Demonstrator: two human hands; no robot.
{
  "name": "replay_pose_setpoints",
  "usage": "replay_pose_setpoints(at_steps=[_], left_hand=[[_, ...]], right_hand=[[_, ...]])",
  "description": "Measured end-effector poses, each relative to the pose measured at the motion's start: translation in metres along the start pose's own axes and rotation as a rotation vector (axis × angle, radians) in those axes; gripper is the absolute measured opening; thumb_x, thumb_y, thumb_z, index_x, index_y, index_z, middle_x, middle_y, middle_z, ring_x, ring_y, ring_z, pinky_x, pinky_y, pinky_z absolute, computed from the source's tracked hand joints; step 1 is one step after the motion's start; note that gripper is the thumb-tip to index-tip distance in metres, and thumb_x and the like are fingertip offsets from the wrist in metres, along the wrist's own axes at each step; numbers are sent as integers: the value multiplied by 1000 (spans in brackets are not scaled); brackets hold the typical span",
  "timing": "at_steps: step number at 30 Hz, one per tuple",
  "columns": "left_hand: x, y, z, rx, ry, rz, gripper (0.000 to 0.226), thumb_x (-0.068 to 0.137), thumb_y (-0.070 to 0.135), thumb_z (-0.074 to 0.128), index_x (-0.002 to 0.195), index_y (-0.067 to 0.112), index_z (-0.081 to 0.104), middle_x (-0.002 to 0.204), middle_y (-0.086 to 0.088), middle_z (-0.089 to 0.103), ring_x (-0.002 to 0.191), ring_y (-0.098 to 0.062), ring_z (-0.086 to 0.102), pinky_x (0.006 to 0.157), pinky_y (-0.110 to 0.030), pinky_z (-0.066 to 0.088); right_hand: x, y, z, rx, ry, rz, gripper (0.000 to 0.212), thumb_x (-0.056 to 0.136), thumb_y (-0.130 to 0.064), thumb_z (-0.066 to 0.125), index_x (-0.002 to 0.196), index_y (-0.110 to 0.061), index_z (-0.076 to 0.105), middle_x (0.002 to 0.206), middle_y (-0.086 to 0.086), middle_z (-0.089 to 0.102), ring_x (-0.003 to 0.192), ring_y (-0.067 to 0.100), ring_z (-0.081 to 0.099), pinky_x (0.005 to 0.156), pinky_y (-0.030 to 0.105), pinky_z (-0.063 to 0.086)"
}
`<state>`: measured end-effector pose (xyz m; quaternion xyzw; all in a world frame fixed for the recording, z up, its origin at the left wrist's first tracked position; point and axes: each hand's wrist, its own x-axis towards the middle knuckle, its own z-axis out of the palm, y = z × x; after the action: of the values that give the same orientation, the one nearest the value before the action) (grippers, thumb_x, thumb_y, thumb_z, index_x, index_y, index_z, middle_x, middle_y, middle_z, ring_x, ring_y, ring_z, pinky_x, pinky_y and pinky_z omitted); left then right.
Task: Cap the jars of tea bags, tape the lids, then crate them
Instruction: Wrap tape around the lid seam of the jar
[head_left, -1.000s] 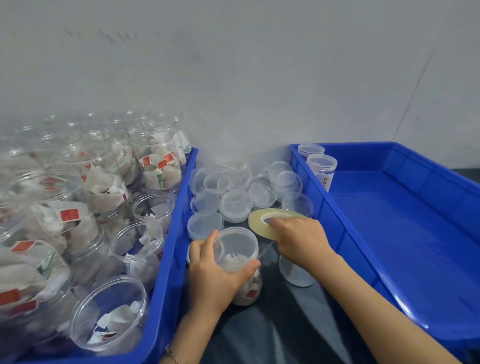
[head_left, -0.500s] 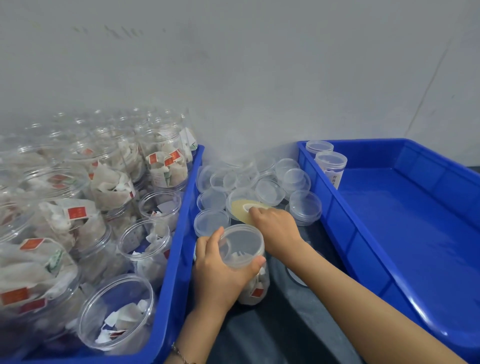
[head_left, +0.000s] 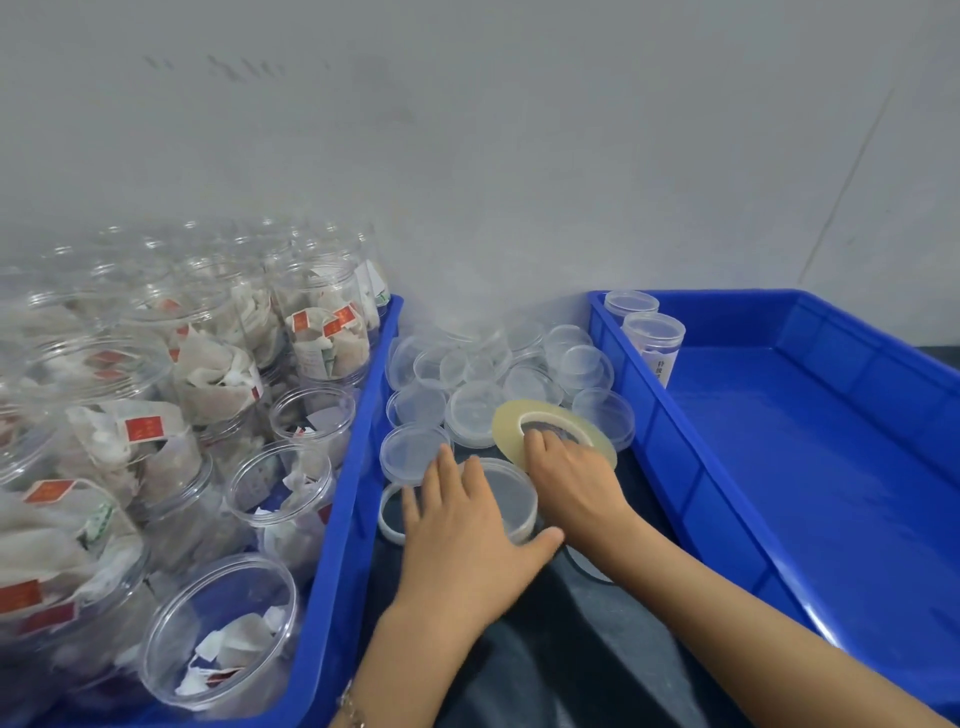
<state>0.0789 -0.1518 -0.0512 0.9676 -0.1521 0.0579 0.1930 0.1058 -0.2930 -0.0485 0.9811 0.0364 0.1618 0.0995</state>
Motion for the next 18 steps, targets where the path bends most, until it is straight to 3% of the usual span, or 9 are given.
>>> replay_pose_setpoints(at_steps=[2,4,6,9,11,14,16,18], left_hand=[[12,8,-3,33,-50,-2,118,67,87,39,151,18,-7,159,-13,3,145,-27,3,116,-46,4],[22,13,-5,104,-83,33,113,68,88,34,151,18,3,152,-12,25,138,-29,21,112,-45,20],[25,12,-4,126,-105,51,101,73,84,34,147,18,20,141,-7,37,128,-27,31,101,-42,32],[25,8,-3,110,-86,69,78,81,69,41,138,16,34,134,-7,42,121,-27,35,94,-41,36],[26,8,-5,101,-93,88,72,81,66,42,133,16,39,132,-7,43,119,-28,37,92,-41,37],[27,6,-7,105,-102,113,70,82,66,43,131,16,41,132,-7,43,120,-29,37,90,-41,38],[28,0,-8,73,-99,104,70,81,67,43,131,18,41,132,-5,43,121,-27,37,89,-41,38],[27,-4,-8,59,-92,105,71,80,69,43,131,19,41,132,-4,43,121,-26,38,87,-41,38]], right_hand=[[3,4,0,-25,6,-48,13,92,-13,48,102,-5,50,96,9,63,81,24,65,64,29,40],[3,9,2,16,-87,-103,19,94,-14,40,112,-8,44,107,8,61,91,24,64,69,29,42],[1,17,1,16,-105,-102,28,90,-20,48,114,-9,41,103,5,64,86,21,64,57,26,38],[-5,29,4,97,-82,-60,60,84,-32,58,134,-17,29,89,1,67,63,20,56,41,25,20],[-6,36,6,136,-45,-86,72,83,-41,57,141,-24,18,87,0,67,63,22,56,43,26,29],[-7,51,3,82,-21,-229,74,83,-47,49,144,-27,11,103,-4,66,84,25,63,64,35,50],[-8,60,-7,39,-2,-342,71,82,-32,51,144,-23,18,110,-5,65,87,28,63,67,40,52],[-11,66,-19,-41,46,-468,69,72,-17,65,136,-13,39,89,3,68,65,30,62,50,38,50]])
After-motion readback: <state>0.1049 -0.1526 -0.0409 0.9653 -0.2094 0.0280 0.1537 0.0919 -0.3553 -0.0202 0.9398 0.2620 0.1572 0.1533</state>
